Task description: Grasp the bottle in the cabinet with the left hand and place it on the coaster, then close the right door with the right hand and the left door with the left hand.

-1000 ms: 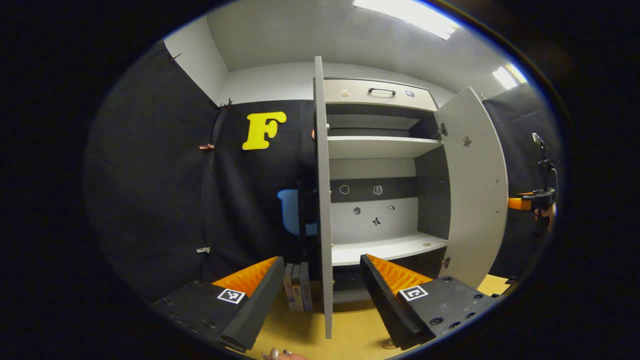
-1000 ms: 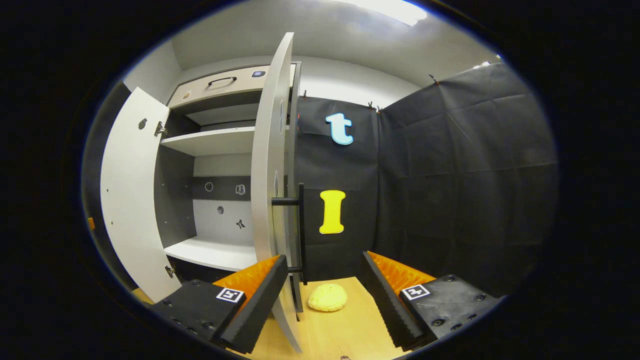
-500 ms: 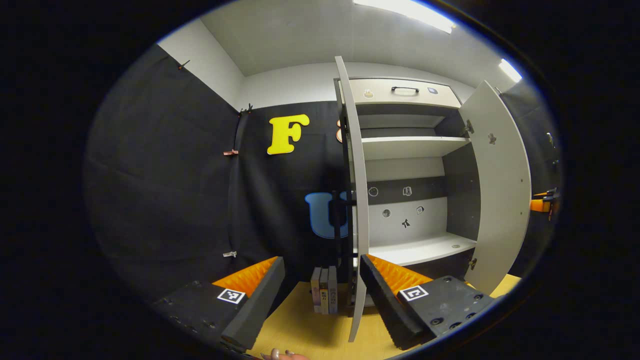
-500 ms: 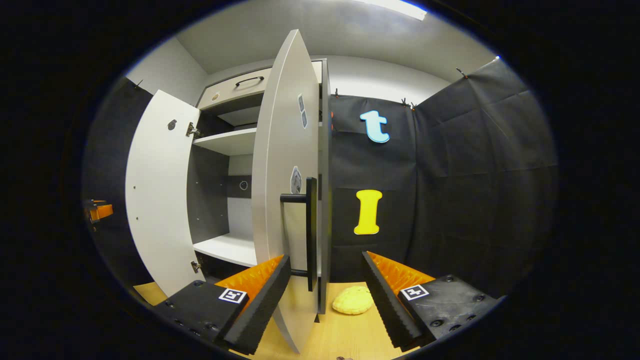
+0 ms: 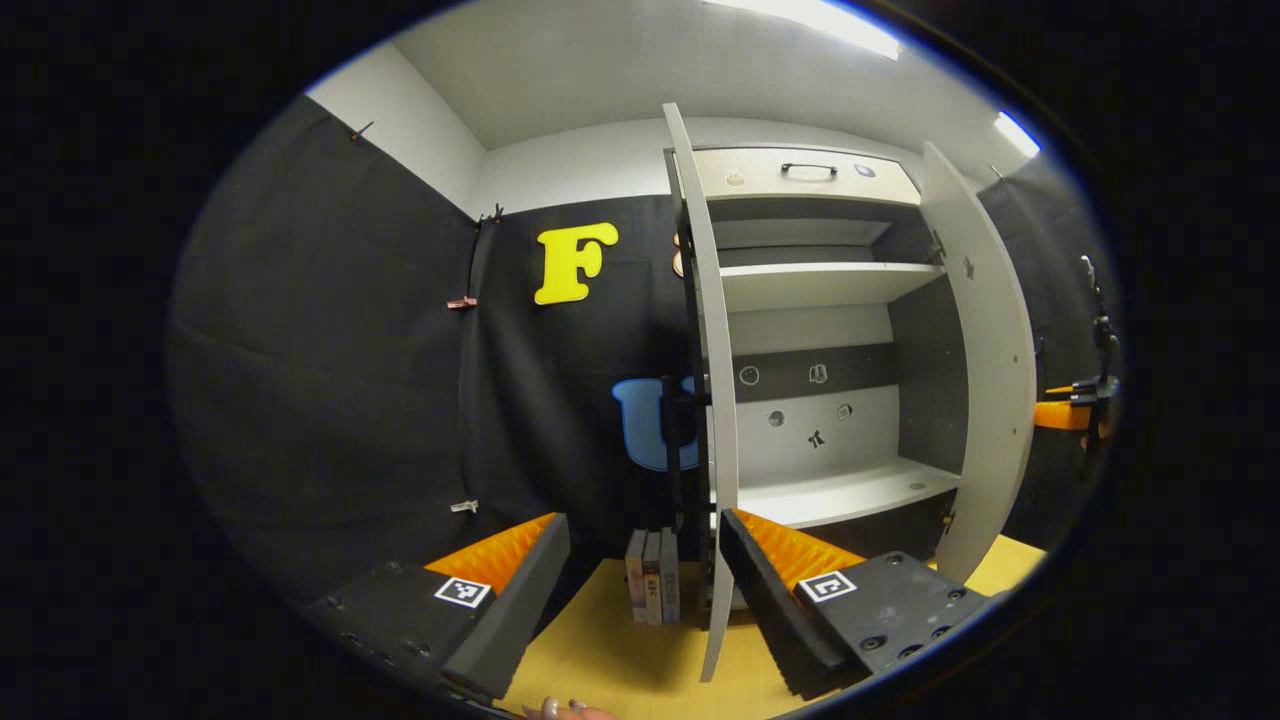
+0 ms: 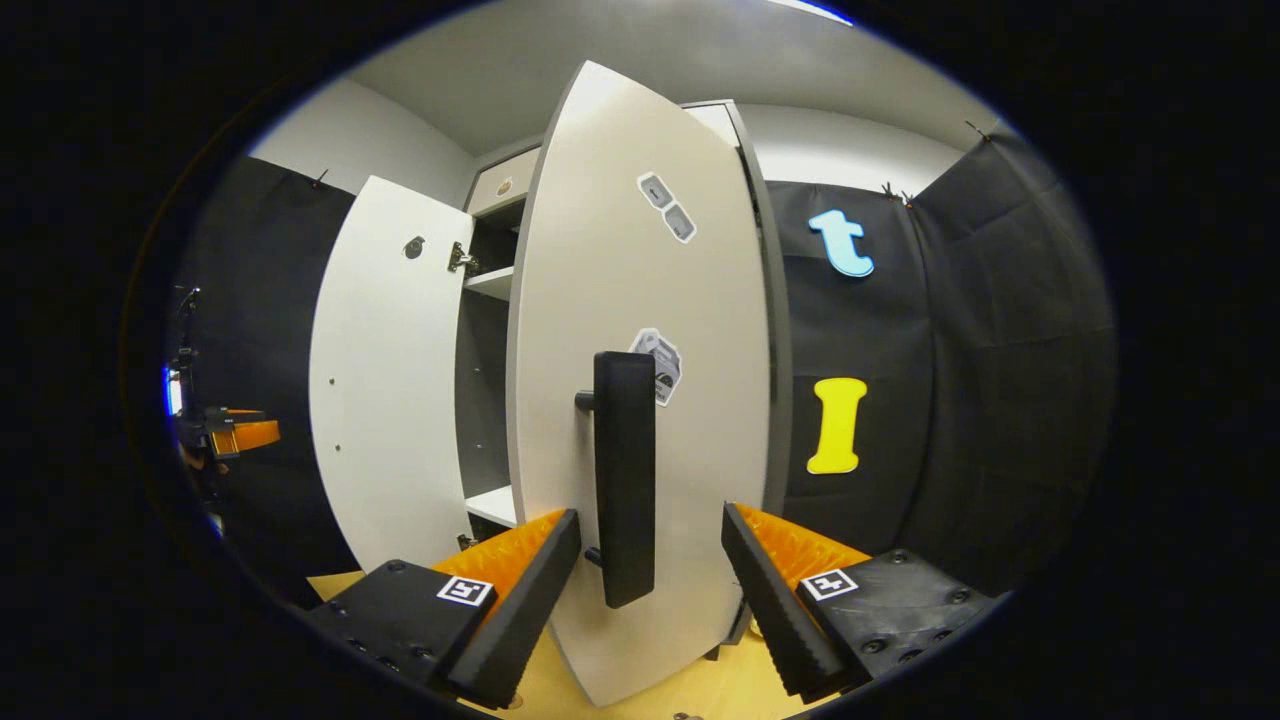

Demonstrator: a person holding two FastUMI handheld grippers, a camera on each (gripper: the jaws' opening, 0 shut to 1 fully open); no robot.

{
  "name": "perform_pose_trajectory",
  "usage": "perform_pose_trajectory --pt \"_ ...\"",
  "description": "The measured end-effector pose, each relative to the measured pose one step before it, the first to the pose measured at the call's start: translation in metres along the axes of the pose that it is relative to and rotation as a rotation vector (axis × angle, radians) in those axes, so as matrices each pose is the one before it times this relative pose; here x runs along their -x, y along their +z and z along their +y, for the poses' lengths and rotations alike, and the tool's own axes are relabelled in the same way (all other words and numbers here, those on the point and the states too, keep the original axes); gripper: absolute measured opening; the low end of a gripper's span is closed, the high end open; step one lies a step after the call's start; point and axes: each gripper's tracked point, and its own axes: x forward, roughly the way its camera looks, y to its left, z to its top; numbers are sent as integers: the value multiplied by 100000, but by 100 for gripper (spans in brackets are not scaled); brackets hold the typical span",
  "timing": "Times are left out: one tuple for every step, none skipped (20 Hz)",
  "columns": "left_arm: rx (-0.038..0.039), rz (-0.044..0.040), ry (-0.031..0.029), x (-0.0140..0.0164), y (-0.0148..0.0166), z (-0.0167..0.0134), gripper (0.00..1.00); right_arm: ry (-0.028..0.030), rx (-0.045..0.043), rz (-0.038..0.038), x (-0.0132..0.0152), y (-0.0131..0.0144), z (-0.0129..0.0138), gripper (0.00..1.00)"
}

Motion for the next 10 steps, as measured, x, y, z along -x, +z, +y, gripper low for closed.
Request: perform_pose_trajectory --pt "-1374 661 681 -153 -168 102 95 3666 -499 880 -786 -255 1048 95" --pt "-543 432 449 -123 -95 92 99 2266 -307 661 -662 -143 791 96" --pt "245 37 324 -245 18 222 96 557 825 -974 -382 222 387 96" --pt "1010 -77 169 -426 2 386 96 339 925 -941 -127 309 296 97" --pt "1592 16 -68 -430 -19 222 96 -157 692 -406 -26 122 128 98" --pt "1590 -91 -266 -498 -222 -1 96 -825 302 -368 215 126 -147 98" --pt "1401 -176 -625 -523 -27 -31 96 -1158 -148 -35 334 25 -372 98" --pt "907 -121 -1047 -373 -78 -147 96 -1216 -265 666 262 -218 -325 98" --pt "183 -29 -1455 -523 -49 -320 96 -1383 -365 785 360 -217 -498 98" --pt "-396 -84 -974 -518 -44 -80 96 -1562 -589 688 397 -121 -521 98"
